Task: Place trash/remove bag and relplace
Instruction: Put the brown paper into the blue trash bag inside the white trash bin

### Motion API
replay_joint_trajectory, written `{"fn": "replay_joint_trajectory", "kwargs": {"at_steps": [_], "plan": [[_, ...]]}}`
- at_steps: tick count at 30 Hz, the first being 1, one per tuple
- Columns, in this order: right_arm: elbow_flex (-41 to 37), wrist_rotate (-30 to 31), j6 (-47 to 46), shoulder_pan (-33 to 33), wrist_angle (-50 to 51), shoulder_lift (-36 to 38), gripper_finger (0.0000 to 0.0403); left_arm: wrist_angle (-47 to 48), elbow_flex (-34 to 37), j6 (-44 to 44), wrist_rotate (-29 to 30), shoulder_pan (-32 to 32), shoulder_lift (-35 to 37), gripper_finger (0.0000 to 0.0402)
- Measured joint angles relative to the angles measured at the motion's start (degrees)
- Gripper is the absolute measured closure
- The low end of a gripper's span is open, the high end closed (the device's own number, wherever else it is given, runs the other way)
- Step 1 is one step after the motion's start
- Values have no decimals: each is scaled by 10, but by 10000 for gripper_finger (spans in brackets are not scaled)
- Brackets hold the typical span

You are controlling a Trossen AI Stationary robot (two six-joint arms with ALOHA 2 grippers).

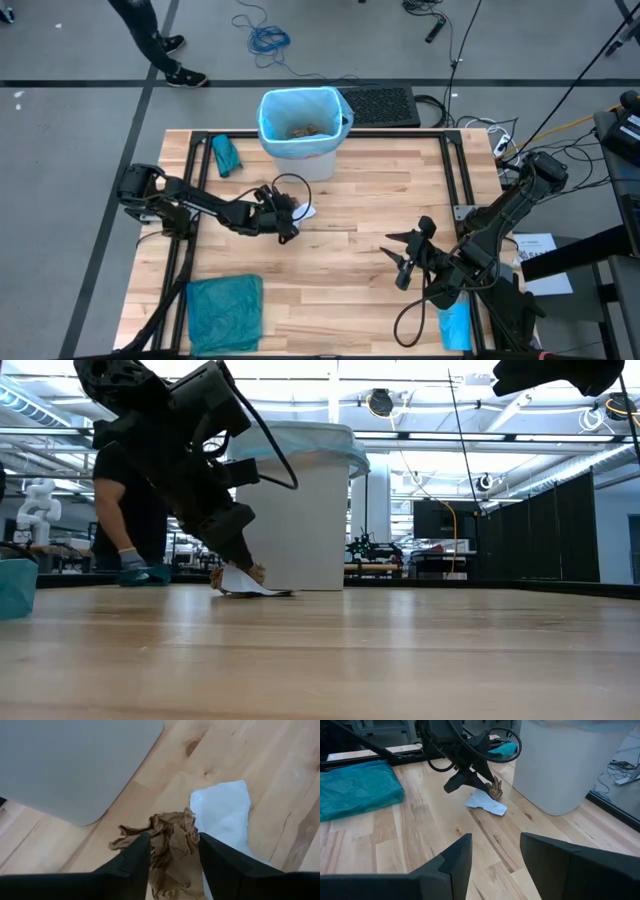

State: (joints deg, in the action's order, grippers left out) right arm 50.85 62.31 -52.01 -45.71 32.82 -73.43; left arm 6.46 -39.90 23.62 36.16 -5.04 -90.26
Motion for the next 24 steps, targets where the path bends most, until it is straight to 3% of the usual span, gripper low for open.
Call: {"fn": "replay_joint_trajectory", "kwargs": {"at_steps": [10, 24], "plan": [[0, 0, 1, 0, 0, 0, 243, 0, 0, 0, -10, 0, 0, 387], [0, 0, 1, 0, 0, 0, 243, -9, -7, -6, -23, -3, 0, 400]]}}
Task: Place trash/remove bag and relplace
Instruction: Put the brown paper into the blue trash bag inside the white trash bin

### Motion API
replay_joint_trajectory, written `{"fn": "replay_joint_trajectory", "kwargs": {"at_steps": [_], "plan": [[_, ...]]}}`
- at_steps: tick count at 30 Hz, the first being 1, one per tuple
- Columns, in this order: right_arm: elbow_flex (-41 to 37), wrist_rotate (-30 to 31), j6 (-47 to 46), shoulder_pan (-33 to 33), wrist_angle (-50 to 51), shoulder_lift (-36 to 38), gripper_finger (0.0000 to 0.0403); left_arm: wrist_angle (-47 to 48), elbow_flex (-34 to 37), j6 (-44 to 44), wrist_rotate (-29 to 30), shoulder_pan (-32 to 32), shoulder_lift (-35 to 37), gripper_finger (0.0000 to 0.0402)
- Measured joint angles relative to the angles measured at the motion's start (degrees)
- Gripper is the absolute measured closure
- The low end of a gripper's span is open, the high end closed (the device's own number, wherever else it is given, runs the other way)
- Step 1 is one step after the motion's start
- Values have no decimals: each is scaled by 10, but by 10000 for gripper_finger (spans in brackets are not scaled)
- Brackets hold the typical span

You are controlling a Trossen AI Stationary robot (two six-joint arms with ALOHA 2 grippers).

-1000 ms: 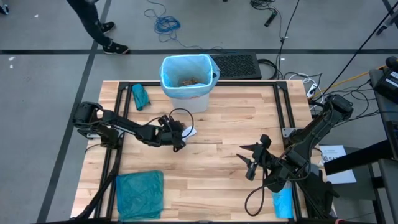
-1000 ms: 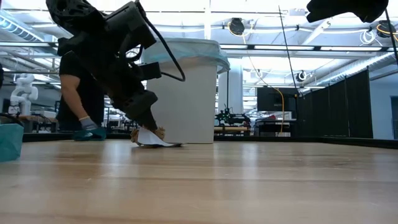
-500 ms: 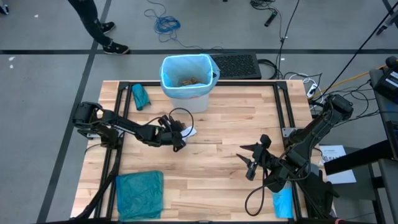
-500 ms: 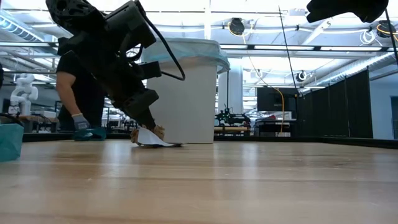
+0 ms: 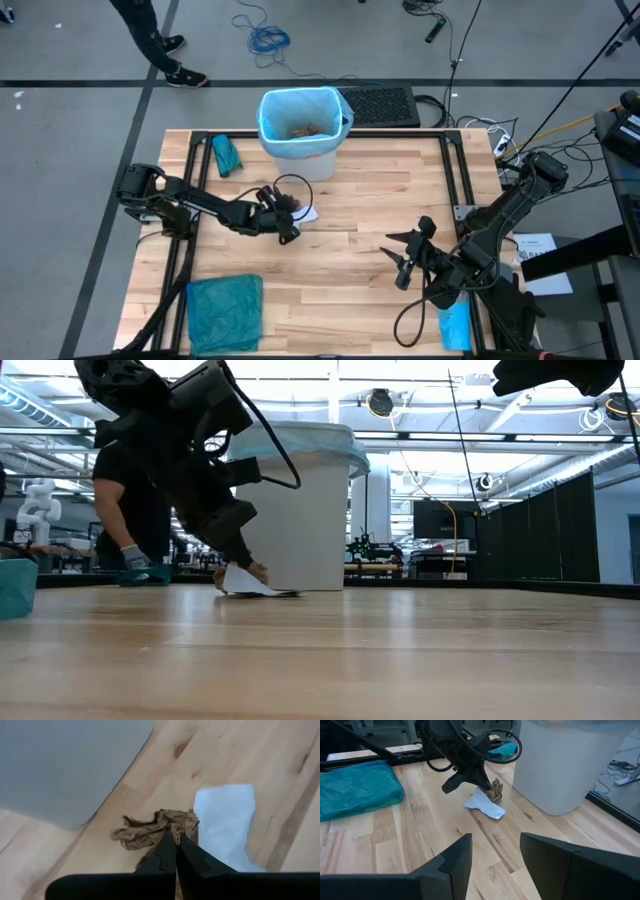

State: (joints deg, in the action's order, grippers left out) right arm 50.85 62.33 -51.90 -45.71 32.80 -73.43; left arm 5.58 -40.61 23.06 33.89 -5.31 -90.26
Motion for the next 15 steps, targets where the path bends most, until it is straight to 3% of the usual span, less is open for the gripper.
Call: {"fn": "replay_joint_trajectory", "kwargs": {"at_steps": [15], "plan": [[0, 0, 0, 0, 0, 0, 243, -1, -107, -102, -2, -34, 0, 401]]}}
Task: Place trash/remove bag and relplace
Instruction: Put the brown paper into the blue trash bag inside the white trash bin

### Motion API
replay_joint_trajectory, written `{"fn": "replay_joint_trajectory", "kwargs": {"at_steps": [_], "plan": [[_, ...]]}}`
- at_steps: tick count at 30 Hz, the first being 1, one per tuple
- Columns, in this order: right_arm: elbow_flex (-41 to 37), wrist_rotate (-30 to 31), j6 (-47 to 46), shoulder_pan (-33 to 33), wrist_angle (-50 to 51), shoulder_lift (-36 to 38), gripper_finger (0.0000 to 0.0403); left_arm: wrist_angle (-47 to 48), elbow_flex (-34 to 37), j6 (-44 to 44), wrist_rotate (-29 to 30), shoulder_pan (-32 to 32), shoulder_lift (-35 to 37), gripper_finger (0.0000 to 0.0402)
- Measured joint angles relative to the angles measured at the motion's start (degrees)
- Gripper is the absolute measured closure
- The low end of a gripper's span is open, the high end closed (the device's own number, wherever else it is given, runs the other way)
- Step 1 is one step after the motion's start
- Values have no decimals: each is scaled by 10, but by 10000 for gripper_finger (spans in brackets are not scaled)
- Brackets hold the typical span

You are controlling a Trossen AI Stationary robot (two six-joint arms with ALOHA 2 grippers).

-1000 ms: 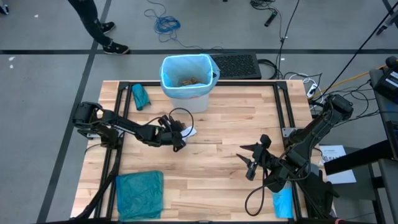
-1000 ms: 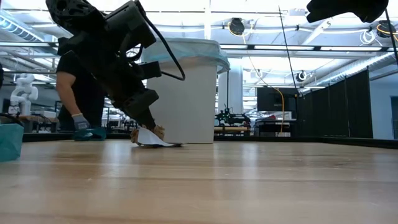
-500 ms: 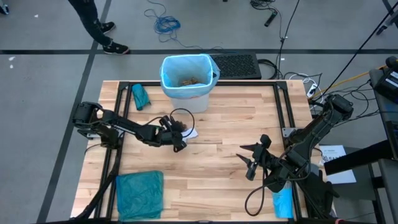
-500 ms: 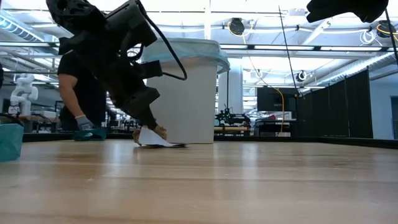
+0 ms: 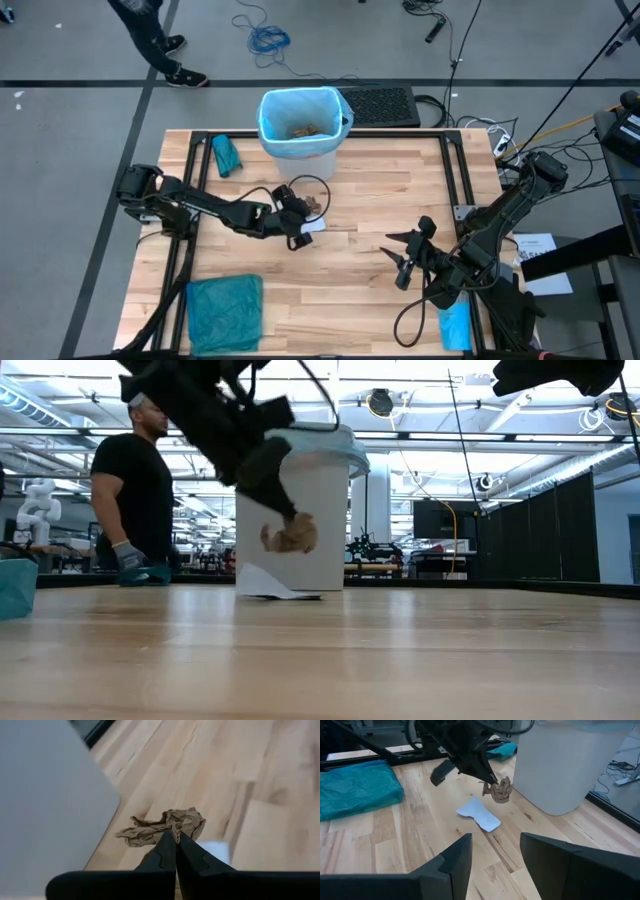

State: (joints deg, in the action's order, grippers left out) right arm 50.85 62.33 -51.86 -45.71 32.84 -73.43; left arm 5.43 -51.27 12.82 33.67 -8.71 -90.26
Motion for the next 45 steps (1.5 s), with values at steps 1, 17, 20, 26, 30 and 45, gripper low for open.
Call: {"fn": "replay_joint_trajectory", "kwargs": {"at_steps": [1, 17, 20, 26, 30, 45], "plan": [[0, 0, 0, 0, 0, 0, 243, 0, -6, -6, 0, -2, 0, 401], [0, 0, 0, 0, 3, 0, 243, 2, -130, -134, -1, -38, 0, 401], [-2, 0, 0, 0, -1, 0, 243, 3, -150, -159, -1, -42, 0, 402], [-20, 3, -20, 0, 0, 0, 243, 14, -188, -209, -1, -42, 0, 402], [-22, 11, -23, 0, -9, 0, 243, 29, -219, -245, 2, -41, 0, 402], [-22, 20, 24, 0, -61, 0, 243, 160, -389, -389, 67, 27, 1, 402]]}}
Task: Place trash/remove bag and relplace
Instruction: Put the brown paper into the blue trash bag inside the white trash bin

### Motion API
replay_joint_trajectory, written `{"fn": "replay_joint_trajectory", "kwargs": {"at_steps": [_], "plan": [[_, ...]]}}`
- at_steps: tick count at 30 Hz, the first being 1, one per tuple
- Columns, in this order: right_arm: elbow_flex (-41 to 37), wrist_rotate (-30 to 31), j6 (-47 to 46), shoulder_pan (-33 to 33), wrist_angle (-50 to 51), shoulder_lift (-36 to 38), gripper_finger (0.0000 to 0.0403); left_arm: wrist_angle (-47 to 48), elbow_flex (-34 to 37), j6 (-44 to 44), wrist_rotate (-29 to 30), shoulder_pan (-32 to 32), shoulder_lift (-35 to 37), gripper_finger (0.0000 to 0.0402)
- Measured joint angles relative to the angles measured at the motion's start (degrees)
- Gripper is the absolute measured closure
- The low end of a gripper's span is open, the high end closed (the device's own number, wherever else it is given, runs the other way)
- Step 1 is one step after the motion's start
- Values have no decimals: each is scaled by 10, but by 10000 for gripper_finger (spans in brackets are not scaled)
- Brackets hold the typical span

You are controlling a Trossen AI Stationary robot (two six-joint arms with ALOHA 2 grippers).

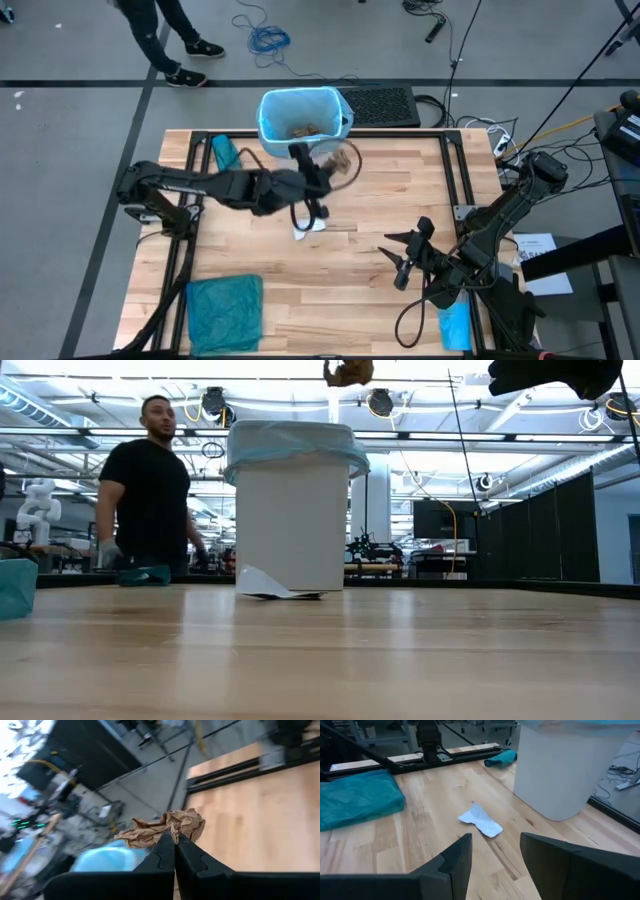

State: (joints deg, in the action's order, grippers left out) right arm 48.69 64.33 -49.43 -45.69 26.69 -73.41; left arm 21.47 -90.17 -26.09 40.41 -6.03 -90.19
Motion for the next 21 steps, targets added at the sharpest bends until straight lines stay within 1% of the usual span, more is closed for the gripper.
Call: {"fn": "replay_joint_trajectory", "kwargs": {"at_steps": [4, 8, 12, 14, 16, 21], "plan": [[0, -1, 4, 0, -6, 0, 243, 35, -46, -19, 6, 36, 0, 402], [0, -1, 8, 0, -11, 0, 243, 69, -76, -29, 6, 82, 0, 402], [0, -1, 8, 0, -12, 0, 243, 97, -86, -27, 6, 134, 0, 402], [0, -1, 8, 0, -12, 0, 243, 113, -86, -12, 2, 161, 0, 402], [0, -1, 9, 0, -12, 0, 243, 137, -86, 9, -21, 189, 0, 402], [0, -1, 8, 0, -12, 0, 243, 192, -86, 72, -105, 258, 0, 402]]}}
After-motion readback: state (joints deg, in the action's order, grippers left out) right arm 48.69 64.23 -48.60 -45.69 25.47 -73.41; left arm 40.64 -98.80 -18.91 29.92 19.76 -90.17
